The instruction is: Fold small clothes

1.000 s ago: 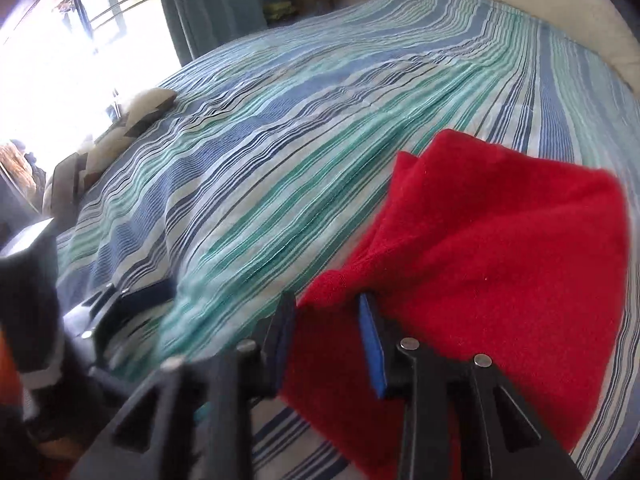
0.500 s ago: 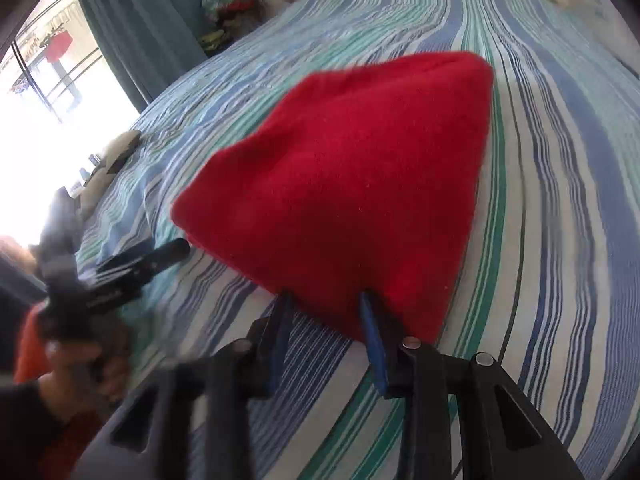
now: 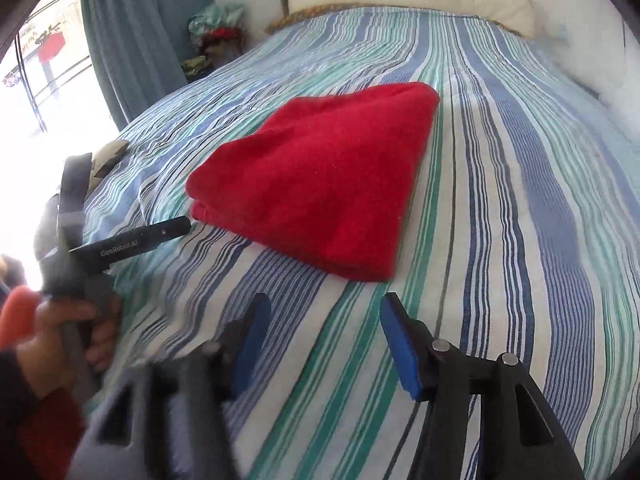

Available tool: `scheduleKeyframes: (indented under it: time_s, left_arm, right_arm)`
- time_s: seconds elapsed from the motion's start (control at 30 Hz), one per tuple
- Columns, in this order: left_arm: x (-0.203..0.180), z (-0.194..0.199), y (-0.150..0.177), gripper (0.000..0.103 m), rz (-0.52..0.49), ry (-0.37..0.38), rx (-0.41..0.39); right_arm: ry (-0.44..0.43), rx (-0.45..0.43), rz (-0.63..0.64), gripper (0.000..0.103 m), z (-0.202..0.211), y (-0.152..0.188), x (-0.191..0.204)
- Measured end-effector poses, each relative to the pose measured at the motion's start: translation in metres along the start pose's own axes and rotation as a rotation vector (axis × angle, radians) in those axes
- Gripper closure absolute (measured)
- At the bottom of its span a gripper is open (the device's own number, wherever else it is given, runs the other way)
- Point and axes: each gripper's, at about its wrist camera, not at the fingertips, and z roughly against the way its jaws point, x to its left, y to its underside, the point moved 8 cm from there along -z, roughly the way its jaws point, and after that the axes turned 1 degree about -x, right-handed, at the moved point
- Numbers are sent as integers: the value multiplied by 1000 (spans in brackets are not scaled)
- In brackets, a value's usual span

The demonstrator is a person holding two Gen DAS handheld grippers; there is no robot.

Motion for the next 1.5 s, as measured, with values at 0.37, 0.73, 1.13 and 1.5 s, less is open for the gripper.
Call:
scheduleKeyframes:
  time_s: [0.37, 0.73, 1.13, 1.5]
  left_arm:
    - [0, 0, 0, 1, 4, 3, 1]
    - [-28, 34, -54, 1, 219, 435, 78]
    - [-85, -51, -64, 8, 44, 276, 236]
    - [-113, -10, -93, 81, -29, 307, 177]
  right_arm:
    - [8, -2, -44, 33, -16, 27, -18]
    - [-111, -15, -185, 32, -1, 20, -33]
    - [-369, -30, -539, 27, -79, -92, -86]
    - [-187, -60, -290, 67, -83, -128, -36]
